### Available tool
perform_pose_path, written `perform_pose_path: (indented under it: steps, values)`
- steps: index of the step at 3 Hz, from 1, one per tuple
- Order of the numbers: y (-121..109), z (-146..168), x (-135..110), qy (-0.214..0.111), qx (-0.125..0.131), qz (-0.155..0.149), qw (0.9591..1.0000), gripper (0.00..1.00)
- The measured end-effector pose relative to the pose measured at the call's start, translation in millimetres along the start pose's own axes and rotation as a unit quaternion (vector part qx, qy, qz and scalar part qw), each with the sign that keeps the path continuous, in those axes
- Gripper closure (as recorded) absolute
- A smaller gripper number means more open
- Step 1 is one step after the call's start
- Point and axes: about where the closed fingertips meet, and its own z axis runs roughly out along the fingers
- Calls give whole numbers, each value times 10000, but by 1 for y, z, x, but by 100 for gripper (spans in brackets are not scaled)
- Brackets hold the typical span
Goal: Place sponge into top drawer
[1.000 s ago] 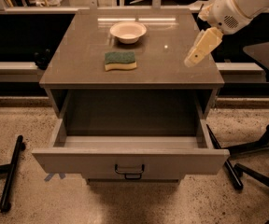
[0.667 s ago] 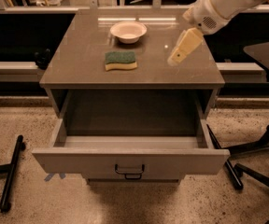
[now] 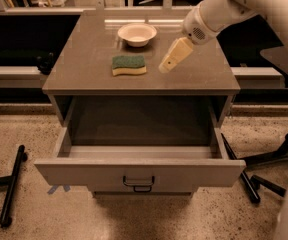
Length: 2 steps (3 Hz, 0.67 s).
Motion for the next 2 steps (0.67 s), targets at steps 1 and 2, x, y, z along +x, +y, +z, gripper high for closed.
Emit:
perform_pose_path:
  steps: [1,2]
  values:
    - [-7,24,5,-104,-23,244,9996,0]
    - [-13,44,3,-227,-76,363,9991,0]
